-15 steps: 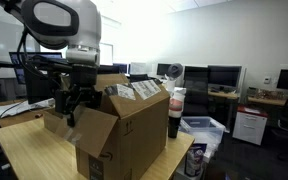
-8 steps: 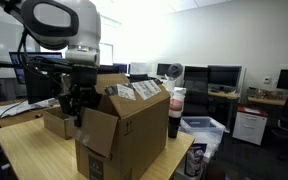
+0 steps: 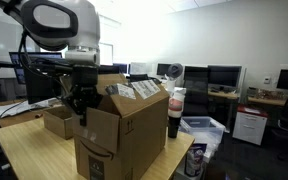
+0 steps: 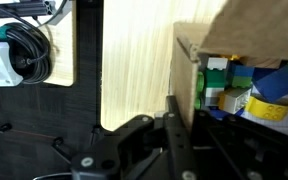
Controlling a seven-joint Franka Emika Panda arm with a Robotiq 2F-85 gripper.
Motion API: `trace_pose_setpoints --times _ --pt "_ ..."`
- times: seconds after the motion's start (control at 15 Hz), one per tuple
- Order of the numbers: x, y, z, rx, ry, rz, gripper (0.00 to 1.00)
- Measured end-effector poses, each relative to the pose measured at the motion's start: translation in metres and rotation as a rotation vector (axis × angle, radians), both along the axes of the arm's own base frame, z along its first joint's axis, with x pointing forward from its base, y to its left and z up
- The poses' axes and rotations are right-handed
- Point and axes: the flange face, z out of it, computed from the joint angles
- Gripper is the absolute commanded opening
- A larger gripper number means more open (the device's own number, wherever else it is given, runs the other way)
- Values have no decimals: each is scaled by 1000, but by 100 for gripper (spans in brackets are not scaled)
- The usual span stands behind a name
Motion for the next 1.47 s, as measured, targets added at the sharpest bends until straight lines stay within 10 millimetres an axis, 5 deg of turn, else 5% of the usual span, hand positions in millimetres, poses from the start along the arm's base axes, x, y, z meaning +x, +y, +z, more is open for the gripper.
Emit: trace_pose_setpoints --times 1.0,1.47 --pt "39 87 24 -224 -38 83 6" --pt "44 106 28 -241 -46 129 6"
